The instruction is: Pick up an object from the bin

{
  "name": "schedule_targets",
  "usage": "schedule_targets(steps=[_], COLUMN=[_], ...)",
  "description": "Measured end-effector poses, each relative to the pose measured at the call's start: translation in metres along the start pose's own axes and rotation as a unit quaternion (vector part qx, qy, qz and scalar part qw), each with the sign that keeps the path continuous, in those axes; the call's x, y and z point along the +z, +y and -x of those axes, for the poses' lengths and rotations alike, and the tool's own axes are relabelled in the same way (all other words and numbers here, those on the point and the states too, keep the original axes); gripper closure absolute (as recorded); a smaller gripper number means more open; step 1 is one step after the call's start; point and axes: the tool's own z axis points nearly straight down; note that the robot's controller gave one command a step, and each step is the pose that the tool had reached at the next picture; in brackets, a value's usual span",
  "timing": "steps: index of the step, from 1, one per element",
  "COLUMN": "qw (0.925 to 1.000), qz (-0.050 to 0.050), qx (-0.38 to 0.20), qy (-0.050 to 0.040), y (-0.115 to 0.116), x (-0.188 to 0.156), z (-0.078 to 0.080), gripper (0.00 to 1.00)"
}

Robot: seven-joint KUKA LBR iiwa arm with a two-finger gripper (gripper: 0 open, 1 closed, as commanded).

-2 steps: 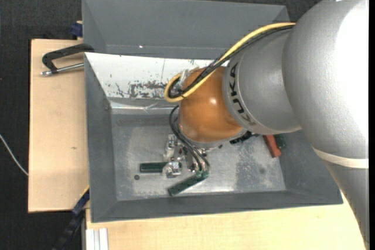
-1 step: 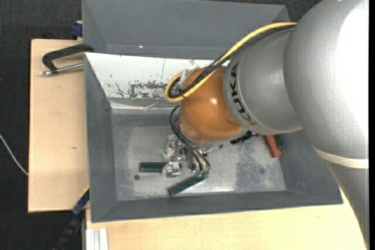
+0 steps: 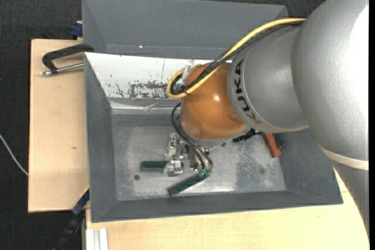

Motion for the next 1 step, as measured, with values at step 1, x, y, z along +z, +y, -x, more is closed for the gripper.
schedule_targets(steps=[1], qw=[1.0], qz=[0.0], qx=[0.0], qy=[-0.0011], y=[0.0002], x=[-0.023], z=[0.0005], gripper=[1.0])
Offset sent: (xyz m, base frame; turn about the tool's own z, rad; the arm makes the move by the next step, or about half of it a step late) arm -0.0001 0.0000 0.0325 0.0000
